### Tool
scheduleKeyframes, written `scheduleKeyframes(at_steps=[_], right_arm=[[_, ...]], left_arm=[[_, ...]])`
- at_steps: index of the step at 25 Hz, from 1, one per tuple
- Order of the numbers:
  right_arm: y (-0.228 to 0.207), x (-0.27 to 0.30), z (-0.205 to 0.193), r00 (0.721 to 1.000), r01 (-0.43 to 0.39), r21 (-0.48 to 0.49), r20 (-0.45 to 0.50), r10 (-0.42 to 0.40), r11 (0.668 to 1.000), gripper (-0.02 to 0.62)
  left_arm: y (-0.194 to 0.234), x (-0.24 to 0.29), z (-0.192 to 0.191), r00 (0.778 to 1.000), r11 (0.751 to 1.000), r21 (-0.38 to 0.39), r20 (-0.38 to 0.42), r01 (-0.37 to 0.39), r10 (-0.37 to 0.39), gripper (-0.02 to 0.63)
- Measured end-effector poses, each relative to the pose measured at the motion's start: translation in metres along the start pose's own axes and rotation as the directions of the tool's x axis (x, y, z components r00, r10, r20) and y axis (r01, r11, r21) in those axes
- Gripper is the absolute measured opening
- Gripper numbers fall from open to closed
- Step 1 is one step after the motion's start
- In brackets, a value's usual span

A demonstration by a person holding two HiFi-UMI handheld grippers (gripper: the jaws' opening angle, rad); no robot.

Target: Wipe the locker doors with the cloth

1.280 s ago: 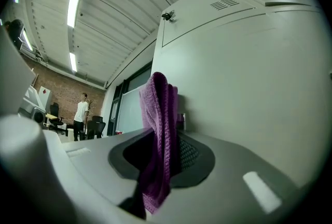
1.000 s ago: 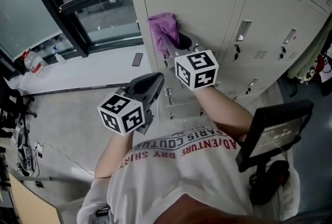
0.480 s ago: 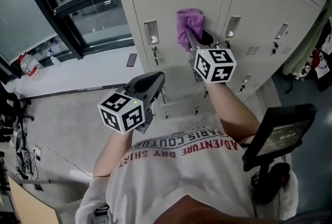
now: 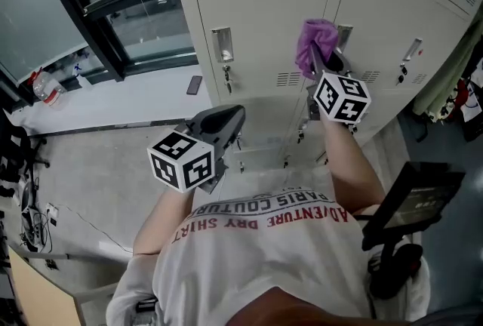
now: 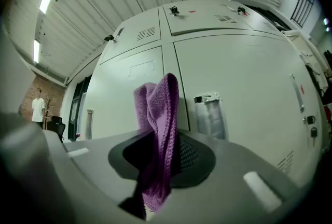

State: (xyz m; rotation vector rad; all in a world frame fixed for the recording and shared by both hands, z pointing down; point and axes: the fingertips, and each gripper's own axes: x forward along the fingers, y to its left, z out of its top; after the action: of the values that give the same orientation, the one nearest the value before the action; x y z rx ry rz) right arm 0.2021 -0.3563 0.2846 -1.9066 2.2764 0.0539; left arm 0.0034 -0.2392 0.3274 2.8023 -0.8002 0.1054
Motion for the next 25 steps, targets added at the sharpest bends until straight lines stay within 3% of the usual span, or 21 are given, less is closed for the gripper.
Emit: scheduleKeyframes(at_steps=[7,10,14,18,21,25], right_arm=[[-0.003,0.000,0.000,1.000,0.000,0.000,-0.002,0.000,1.000,0.071],[0.005,-0.004,-0.002,0.999,-0.028,0.046,-0.023,0.029,0.999,0.072],[0.046,-0.016,0.013,0.992,-0.123,0.040,0.032,0.122,0.992,0.072],[0.102,-0.021,0.027,0.956,-0.278,0.018,0.107,0.275,0.960,0.072],[0.140,-0.019,0.014,0.926,-0.364,-0.010,0.103,0.363,0.931,0.072],[0.169,-0.011,-0.019,0.909,-0.412,-0.012,0.062,0.412,0.911,0.072]], left_arm=[[-0.011,0.004,0.004,1.000,0.999,0.033,0.001,0.026,-0.026,0.002],[-0.011,0.004,0.004,1.000,0.999,0.029,0.007,0.026,-0.027,0.002],[-0.010,0.001,0.005,1.000,0.999,0.035,0.012,0.028,-0.028,0.002],[0.000,-0.004,0.004,1.000,1.000,0.030,0.017,0.004,-0.004,0.002],[0.008,-0.012,0.001,1.000,1.000,0.016,0.021,-0.020,0.020,0.002],[0.014,-0.022,0.000,0.999,0.999,0.003,0.024,-0.042,0.042,0.002]])
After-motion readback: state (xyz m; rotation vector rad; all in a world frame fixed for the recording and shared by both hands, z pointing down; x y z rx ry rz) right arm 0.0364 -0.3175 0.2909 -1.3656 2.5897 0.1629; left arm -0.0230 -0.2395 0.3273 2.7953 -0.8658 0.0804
